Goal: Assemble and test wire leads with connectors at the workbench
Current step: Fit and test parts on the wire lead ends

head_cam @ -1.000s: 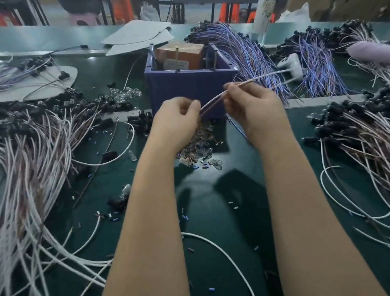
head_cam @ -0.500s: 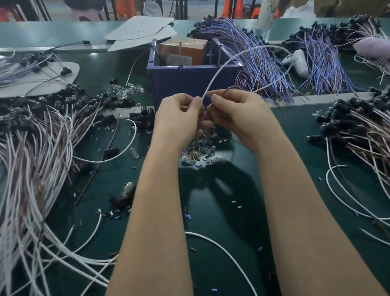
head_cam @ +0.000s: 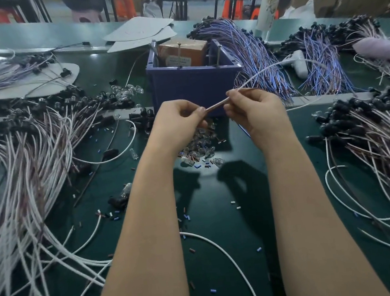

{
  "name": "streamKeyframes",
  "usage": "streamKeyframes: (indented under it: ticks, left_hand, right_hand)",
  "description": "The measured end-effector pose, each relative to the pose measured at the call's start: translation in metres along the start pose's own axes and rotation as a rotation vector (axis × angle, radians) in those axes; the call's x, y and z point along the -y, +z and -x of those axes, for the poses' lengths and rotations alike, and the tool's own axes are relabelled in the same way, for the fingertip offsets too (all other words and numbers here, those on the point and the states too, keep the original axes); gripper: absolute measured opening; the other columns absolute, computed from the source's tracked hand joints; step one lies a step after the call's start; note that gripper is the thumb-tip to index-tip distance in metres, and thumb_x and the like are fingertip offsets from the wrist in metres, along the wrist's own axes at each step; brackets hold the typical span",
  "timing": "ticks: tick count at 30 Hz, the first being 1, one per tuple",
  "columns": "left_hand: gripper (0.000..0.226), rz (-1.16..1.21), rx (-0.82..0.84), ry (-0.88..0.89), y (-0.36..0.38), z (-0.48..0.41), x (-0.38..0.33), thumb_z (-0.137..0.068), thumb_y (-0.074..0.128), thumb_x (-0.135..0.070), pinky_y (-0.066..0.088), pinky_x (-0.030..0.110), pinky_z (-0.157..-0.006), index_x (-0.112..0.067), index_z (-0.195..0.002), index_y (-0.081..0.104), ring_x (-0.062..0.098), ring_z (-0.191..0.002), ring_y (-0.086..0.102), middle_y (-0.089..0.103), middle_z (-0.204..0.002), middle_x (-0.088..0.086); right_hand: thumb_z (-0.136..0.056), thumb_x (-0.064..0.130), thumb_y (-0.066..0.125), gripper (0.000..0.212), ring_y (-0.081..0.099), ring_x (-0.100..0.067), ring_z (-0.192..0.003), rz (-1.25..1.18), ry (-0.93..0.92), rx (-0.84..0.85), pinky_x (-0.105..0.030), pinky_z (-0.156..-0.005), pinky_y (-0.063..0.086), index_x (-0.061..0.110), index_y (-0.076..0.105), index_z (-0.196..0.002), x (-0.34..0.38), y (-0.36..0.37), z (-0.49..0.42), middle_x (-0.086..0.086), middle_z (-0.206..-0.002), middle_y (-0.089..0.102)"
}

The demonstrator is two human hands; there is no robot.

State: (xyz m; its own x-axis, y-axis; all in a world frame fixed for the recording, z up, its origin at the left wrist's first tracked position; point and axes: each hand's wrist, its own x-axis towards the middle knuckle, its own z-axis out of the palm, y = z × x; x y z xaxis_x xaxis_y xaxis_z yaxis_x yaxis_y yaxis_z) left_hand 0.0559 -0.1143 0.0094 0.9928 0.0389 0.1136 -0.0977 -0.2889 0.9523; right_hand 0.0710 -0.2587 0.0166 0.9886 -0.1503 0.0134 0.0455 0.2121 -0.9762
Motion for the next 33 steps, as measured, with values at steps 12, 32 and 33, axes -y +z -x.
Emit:
streamKeyframes:
  ticks: [12,32,33]
  left_hand:
    - [0.011,0.183,0.004,-0.034,0.0029,0.0040,-0.0041,-0.096,0.053,-0.008,0.051,0.014,-0.055,-0.005,-0.091,0.062,-0.001,-0.050,0.060,0.067,-0.070,0.003]
    - [0.014,0.275,-0.005,-0.124,0.0046,0.0056,-0.0019,-0.096,0.053,-0.012,0.051,0.013,-0.052,-0.006,-0.086,0.062,0.000,-0.050,0.062,0.067,-0.056,-0.005]
    - [0.014,0.276,-0.004,-0.126,0.0047,0.0056,-0.0018,-0.096,0.053,-0.012,0.052,0.014,-0.052,-0.007,-0.085,0.061,0.000,-0.050,0.062,0.068,-0.057,-0.005]
  right_hand:
    - [-0.091,0.003,0.059,0.011,0.065,-0.009,-0.057,-0.085,0.045,0.009,-0.017,-0.058,0.054,0.005,0.060,-0.081,-0.0009,0.0012,0.0012,-0.006,-0.070,0.063]
    - [-0.090,0.002,0.059,0.009,0.065,-0.007,-0.055,0.028,0.054,0.104,-0.016,-0.056,0.052,0.005,0.063,-0.082,-0.0051,0.0021,0.0001,-0.001,-0.061,0.066]
    - [-0.090,0.002,0.059,0.010,0.065,-0.007,-0.055,0.032,0.053,0.109,-0.015,-0.056,0.052,0.005,0.063,-0.082,-0.0052,0.0023,0.0000,-0.001,-0.061,0.067]
